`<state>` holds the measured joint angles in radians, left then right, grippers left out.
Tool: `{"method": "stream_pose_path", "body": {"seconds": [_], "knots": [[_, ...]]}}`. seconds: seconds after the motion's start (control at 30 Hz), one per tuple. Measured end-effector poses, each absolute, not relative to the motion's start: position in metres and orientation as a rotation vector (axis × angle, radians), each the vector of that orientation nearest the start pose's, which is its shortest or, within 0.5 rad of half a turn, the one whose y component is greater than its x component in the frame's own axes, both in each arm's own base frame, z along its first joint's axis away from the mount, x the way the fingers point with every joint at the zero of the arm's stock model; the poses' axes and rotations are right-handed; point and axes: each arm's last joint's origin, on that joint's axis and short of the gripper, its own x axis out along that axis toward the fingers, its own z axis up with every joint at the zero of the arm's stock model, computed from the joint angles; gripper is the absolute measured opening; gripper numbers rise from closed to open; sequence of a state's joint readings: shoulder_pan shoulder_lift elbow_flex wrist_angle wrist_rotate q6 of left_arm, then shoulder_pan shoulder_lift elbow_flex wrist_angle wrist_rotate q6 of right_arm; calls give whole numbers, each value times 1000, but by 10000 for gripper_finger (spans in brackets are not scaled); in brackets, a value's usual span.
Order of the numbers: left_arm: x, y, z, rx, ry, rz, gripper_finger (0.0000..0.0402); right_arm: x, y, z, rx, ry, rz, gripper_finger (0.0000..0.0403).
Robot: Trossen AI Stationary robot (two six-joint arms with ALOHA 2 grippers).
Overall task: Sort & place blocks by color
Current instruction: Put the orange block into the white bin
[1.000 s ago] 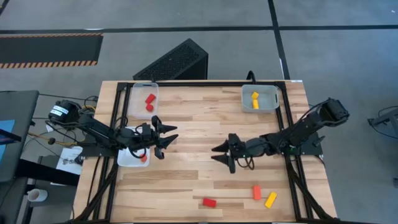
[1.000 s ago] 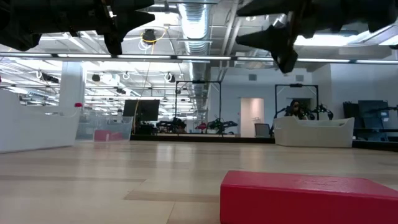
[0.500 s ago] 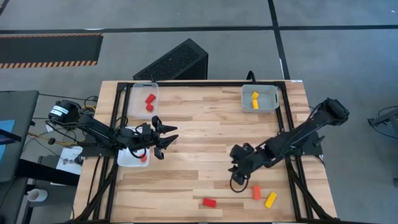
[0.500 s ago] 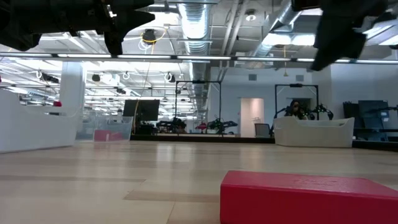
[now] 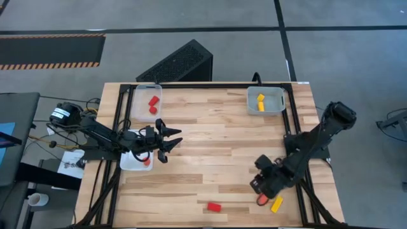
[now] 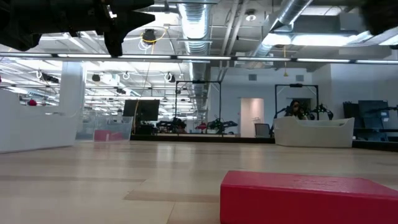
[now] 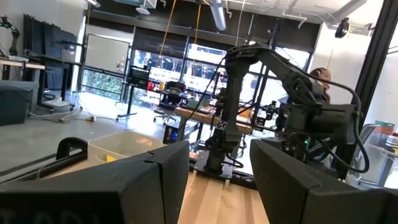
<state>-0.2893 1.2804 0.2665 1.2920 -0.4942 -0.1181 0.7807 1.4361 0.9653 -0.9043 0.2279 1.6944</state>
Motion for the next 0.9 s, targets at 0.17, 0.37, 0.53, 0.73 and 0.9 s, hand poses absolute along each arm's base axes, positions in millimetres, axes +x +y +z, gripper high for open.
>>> {"method": "stream_pose_path", "body": {"seconds": [0.17, 0.37, 0.53, 0.73, 0.9], "knots": [[209, -48, 206, -225, -270, 189, 157, 160, 192, 210, 884, 1255, -639, 220], [209, -48, 206, -226, -270, 189, 157, 138, 208, 210, 999, 1240, -712, 220], [209, -48, 206, -227, -270, 189, 157, 129, 213, 206, 970, 1185, -747, 220], [209, -48, 206, -234, -271, 191, 157, 131, 222, 187, 931, 1282, -812, 220], [209, -47, 206, -233, -271, 218, 157, 131, 229, 179, 965, 1423, -856, 220]]}}
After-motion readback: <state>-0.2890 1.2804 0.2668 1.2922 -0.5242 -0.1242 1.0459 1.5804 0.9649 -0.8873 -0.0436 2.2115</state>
